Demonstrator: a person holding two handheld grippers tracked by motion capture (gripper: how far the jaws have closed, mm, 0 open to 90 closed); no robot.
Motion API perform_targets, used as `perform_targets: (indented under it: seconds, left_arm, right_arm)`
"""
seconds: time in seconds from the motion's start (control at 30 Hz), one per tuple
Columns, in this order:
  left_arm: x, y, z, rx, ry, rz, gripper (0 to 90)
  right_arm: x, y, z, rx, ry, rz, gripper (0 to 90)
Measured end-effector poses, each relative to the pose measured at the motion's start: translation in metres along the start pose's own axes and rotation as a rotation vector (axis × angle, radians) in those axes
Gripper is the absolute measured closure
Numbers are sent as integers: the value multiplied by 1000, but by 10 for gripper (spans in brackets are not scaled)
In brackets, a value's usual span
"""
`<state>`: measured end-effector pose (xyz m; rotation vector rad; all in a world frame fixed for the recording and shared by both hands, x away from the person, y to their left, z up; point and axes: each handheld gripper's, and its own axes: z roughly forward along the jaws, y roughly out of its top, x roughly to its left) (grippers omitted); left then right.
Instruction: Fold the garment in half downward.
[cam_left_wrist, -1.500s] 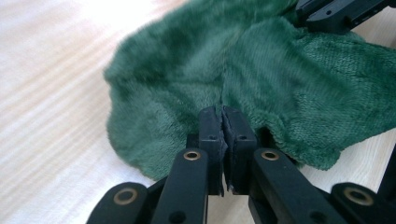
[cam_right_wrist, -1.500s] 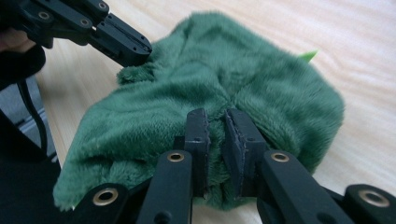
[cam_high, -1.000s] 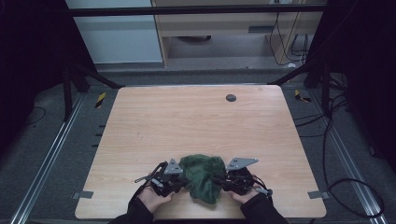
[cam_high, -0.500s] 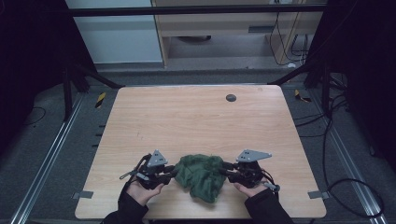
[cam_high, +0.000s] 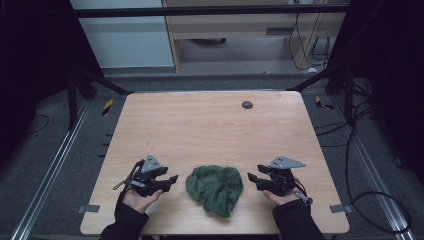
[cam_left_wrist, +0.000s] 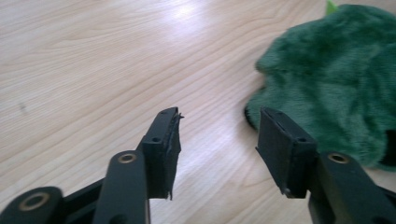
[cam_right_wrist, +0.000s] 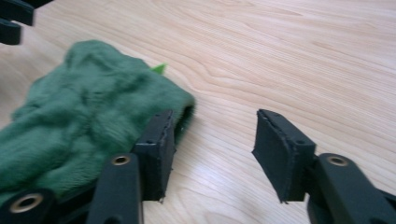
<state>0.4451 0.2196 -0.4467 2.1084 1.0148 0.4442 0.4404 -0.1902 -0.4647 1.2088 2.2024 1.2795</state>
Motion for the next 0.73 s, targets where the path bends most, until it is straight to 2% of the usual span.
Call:
perform_targets:
  seconds: [0.2,0.33,0.53,0.73]
  left_arm:
    - [16,-6,1,3,47,-37,400]
    - [27,-10,1,13,74,-47,342]
    - [42,-18,0,23,105,-74,318]
    - [52,-23,0,31,121,-101,299]
  right_arm:
    - [-14,-5,-5,11,-55,31,365]
    - [-25,-8,-7,15,-90,54,321]
    - [-39,-14,-11,30,-140,73,239]
    - [-47,-19,-12,32,-162,90,208]
